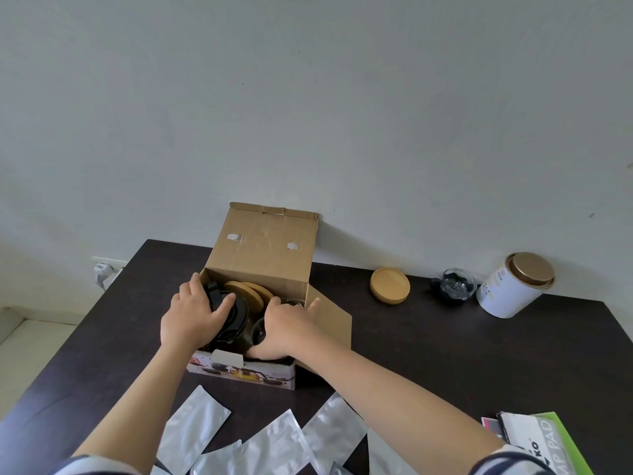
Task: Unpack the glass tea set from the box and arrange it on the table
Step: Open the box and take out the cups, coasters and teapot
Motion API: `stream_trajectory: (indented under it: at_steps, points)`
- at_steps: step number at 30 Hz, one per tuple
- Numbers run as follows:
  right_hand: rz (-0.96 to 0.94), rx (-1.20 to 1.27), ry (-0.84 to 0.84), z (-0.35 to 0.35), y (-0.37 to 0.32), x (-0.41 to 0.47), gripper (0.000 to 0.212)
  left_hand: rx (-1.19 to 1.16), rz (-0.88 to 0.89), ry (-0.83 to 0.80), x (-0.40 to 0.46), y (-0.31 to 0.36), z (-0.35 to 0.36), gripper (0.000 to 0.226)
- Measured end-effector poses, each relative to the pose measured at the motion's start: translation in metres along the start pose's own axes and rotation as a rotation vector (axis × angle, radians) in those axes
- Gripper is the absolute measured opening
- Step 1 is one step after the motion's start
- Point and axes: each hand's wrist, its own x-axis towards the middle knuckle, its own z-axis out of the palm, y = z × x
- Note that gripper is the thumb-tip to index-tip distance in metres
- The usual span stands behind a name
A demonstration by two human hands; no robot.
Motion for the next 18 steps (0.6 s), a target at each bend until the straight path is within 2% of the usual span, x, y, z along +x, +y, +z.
stream_trajectory:
  at_steps: [2, 5, 8, 11, 13, 18]
  points:
    - [-0.05, 0.091, 0.124, -0.005, 0.003, -0.007, 0.091, 0.001, 0.0, 0.0, 0.0, 0.0, 0.0, 0.088]
    - [-0.149, 0.293, 0.304, -0.019, 0.018, -0.019, 0.069, 0.002, 0.002, -0.001, 0.0, 0.0, 0.0, 0.087]
    - [-0.121, 0.533, 0.417, -0.029, 0.054, -0.031, 0.065, -0.001, 0.002, 0.0, -0.001, 0.0, 0.0, 0.088]
    - [0.038, 0.727, 0.552, -0.029, 0.105, -0.041, 0.063, 0.002, 0.002, 0.0, -0.001, 0.0, 0.0, 0.088]
    - [0.183, 0.74, 0.63, -0.019, 0.15, -0.043, 0.059, 0.005, 0.005, 0.001, 0.0, 0.0, 0.0, 0.088]
    - [0.701, 0.604, 0.541, 0.018, 0.251, -0.042, 0.078, 0.007, 0.006, 0.005, 0.0, 0.0, 0.001, 0.087]
